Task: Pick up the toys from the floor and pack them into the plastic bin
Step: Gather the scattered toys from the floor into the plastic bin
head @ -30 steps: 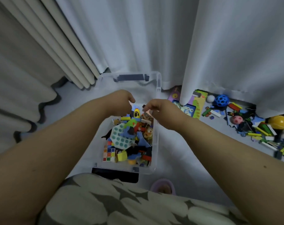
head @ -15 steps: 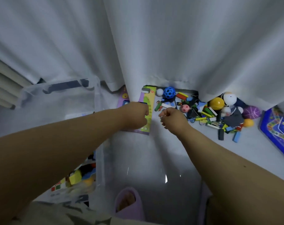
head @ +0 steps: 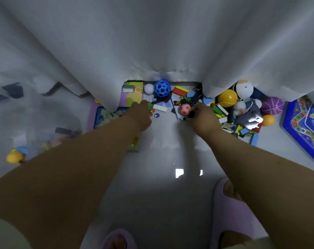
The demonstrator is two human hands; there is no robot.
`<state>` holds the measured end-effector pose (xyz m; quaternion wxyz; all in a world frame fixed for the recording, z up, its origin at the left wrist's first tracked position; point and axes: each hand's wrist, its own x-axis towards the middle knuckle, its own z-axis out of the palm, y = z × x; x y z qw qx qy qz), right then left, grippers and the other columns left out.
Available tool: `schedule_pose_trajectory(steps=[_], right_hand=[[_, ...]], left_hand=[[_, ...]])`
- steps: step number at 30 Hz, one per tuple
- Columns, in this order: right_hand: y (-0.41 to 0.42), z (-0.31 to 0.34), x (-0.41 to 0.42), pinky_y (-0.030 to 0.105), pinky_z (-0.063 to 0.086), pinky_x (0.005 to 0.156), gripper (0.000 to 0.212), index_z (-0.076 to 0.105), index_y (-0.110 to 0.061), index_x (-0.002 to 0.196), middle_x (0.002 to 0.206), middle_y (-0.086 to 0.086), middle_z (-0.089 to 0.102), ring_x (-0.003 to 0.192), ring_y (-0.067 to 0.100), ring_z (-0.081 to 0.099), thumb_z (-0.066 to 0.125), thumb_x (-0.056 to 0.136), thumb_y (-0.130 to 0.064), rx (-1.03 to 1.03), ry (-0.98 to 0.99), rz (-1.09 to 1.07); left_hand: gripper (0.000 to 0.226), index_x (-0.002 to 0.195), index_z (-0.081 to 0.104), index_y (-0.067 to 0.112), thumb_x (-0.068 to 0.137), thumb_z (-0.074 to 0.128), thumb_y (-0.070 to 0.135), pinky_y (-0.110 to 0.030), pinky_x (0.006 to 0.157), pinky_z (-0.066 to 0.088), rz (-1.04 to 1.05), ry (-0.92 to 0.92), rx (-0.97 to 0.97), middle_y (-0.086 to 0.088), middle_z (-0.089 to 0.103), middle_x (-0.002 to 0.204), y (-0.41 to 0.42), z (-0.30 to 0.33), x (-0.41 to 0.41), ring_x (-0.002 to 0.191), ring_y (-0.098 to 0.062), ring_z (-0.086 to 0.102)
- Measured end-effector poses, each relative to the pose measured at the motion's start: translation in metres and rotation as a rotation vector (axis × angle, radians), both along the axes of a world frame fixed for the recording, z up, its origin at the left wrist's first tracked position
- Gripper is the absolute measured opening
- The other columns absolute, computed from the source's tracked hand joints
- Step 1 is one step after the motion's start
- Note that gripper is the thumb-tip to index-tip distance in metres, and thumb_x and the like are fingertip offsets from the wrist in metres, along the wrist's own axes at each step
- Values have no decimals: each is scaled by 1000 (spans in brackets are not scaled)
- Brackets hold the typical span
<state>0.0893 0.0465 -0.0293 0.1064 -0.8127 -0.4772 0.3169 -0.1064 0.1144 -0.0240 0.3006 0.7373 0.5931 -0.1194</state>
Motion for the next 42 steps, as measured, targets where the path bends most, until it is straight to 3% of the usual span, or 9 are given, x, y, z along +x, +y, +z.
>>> schedule_pose_trajectory(steps=[4,10,18,24,29,32,36,39,42], right_hand=[[19,-20,-2,36,42,89,50,45,-9,132,131,19,42,112,38,49,62,86,-19,67,-143,167],[39,-46,-9,38,45,84,41,46,-10,133,129,19,41,108,40,51,52,94,-22,58,-248,302],[21,-43,-15,36,43,76,34,49,-8,127,125,18,43,99,36,53,49,94,-15,164,-225,252],[-20,-52,-39,34,46,76,38,53,-13,126,127,14,45,99,34,55,55,87,-12,154,-18,194],[-20,-55,-38,33,46,79,42,50,-15,129,130,11,42,101,33,56,56,87,-14,131,62,121],[-17,-55,-38,34,47,80,42,49,-15,130,130,12,41,101,34,56,55,88,-14,102,90,120],[-18,-57,-42,31,45,78,40,51,-15,126,128,12,43,103,33,55,57,87,-12,116,113,109],[-20,-59,-43,33,47,80,40,51,-17,124,126,10,44,103,31,55,59,85,-11,119,147,85],[-22,-58,-44,35,49,82,39,51,-18,122,124,10,44,101,30,56,60,84,-11,116,169,54]], left_hand=[[54,134,37,4,88,59,22,-38,88,41,-53,-30,55,-25,43,127,15,-28,18,114,-40,48],[86,143,19,3,85,62,49,-39,99,40,11,139,65,-25,25,141,17,-58,49,122,-37,45],[37,128,39,0,95,46,13,-39,88,41,198,18,101,-21,40,131,8,-75,55,113,-38,48],[34,126,42,2,92,41,2,-33,80,38,281,-80,135,-20,42,131,-1,-72,54,110,-36,50],[43,133,35,-2,91,44,2,-37,87,41,256,6,151,-23,40,133,-6,-70,53,115,-37,49],[56,143,16,-9,94,40,6,-33,95,42,114,150,183,-26,31,140,-19,-73,52,124,-35,41],[41,130,31,-7,91,40,3,-28,72,40,44,199,242,-22,38,129,-40,-84,48,105,-30,51],[34,126,33,0,93,40,5,-31,69,40,47,147,239,-20,39,126,-53,-81,47,95,-30,56],[32,123,37,4,92,39,2,-30,68,34,28,102,287,-17,40,123,-64,-75,45,101,-29,49]])
